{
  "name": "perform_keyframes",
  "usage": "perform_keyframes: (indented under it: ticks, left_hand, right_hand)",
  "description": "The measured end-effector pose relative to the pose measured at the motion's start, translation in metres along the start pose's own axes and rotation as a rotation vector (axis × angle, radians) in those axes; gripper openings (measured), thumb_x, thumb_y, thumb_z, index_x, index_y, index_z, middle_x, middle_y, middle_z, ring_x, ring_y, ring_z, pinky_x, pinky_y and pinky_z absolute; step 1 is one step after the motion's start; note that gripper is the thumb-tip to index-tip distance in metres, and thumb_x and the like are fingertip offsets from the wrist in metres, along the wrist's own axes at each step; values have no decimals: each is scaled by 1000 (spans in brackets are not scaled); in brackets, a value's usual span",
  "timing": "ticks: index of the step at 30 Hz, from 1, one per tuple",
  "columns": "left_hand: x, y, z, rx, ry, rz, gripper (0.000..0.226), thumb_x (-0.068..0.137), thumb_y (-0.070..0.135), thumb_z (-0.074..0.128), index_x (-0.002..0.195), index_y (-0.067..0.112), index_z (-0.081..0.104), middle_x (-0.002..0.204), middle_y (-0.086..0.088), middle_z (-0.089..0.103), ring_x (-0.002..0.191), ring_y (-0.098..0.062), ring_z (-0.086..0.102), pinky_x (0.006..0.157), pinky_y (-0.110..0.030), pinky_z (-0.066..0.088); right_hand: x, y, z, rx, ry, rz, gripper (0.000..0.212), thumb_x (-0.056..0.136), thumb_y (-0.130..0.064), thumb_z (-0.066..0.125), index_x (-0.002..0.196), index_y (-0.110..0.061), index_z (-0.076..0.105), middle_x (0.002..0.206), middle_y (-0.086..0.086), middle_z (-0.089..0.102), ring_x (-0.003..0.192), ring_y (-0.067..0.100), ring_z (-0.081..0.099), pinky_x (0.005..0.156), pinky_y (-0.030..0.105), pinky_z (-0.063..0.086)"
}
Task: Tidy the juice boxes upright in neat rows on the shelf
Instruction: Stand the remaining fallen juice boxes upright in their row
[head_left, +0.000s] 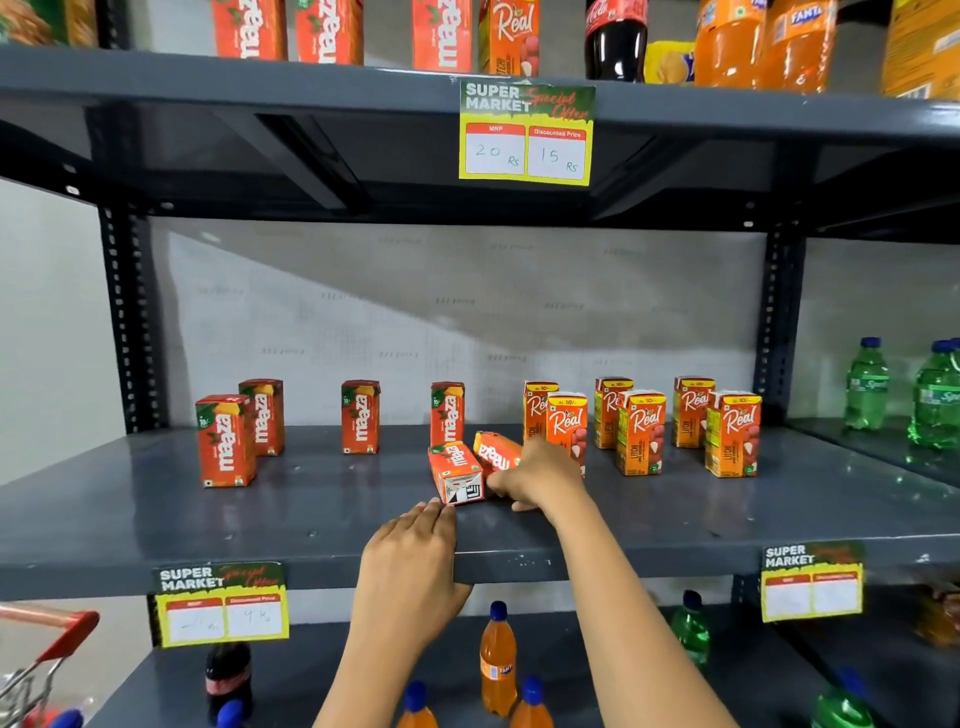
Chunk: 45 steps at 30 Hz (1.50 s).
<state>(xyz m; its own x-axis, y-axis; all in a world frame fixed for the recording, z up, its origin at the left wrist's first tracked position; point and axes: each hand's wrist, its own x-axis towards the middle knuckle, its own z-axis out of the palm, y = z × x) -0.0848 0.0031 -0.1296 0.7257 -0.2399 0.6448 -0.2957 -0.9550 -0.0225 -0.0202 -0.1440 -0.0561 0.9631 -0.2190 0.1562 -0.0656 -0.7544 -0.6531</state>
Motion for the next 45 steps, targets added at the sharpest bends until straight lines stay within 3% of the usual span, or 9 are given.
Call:
perform_keyframes:
  ticks: [3, 6, 11, 15, 26, 30, 34, 40, 45]
  left_hand:
    - [-1, 0, -2, 5, -2, -3, 60, 40, 32, 88, 94, 8, 75, 94, -9, 76, 84, -23, 73, 71, -36, 59]
    - [-1, -1, -1, 24, -19, -2, 61, 41, 36, 87, 95, 9, 75, 95, -7, 76, 85, -22, 73, 72, -35, 59]
    - [0, 0, -1, 27, -35, -10, 61, 43, 37, 87, 97, 10, 75, 95, -6, 76, 85, -21, 73, 72, -35, 59]
    - [0, 0, -1, 20, -33, -13, 63, 40, 36, 88, 95, 9, 75, 93, -8, 76, 82, -22, 73, 70, -36, 59]
    - [0, -1, 0, 40, -45, -23, 63, 51, 40, 84, 105, 11, 72, 105, -6, 74, 94, -21, 70, 80, -35, 57]
    - [-1, 1, 1, 31, -60, -20, 64, 77, 47, 64, 132, 17, 52, 135, -1, 57, 123, -16, 53, 103, -31, 41]
    - [-1, -11, -3, 27, -83, 63, 73, 83, 52, 52, 145, 23, 28, 152, 3, 34, 136, -13, 34, 112, -29, 27]
    - [-15, -75, -26, 113, -144, -55, 106, 68, 85, 38, 149, 20, 18, 155, 2, 26, 141, -14, 22, 117, -36, 12]
    - [-25, -85, -23, 129, -89, -107, 90, 76, 69, 48, 145, 16, 28, 154, -1, 30, 140, -14, 27, 114, -33, 20]
  right_hand:
    - [-1, 12, -7, 576, -55, 89, 48, 79, -10, 69, 119, -12, 43, 118, 10, 53, 79, 19, 63, 50, 23, 56]
    - [-7, 23, -10, 1054, -167, 130, 44, 83, -2, 64, 122, -8, 44, 126, 18, 54, 86, 23, 65, 49, 21, 54]
    - [-12, 31, -15, 1780, -526, 14, 52, 89, -45, 56, 124, -7, 52, 110, 19, 65, 85, 22, 64, 56, 24, 54]
    - [-14, 26, -11, 2006, -731, -165, 56, 89, -47, 52, 127, -6, 51, 108, 16, 67, 86, 21, 66, 55, 23, 54]
    - [-18, 31, -4, 1973, -699, -305, 61, 84, -49, 58, 128, -8, 49, 110, 15, 69, 88, 22, 67, 60, 25, 56]
    - [-21, 30, -5, 1956, -659, -303, 60, 82, -48, 61, 126, -7, 51, 108, 15, 70, 87, 22, 68, 62, 24, 56]
    - [-21, 24, -7, 1931, -564, -283, 56, 80, -41, 64, 124, -8, 52, 100, 14, 71, 86, 23, 68, 61, 24, 57]
    - [-23, -9, 3, 1873, -580, -233, 57, 80, -29, 67, 130, -9, 48, 119, 20, 67, 112, 39, 62, 86, 52, 55]
    - [-27, -60, 35, 1557, -532, -109, 36, 88, -39, 59, 117, -17, 61, 97, 2, 71, 86, 13, 62, 68, 26, 41]
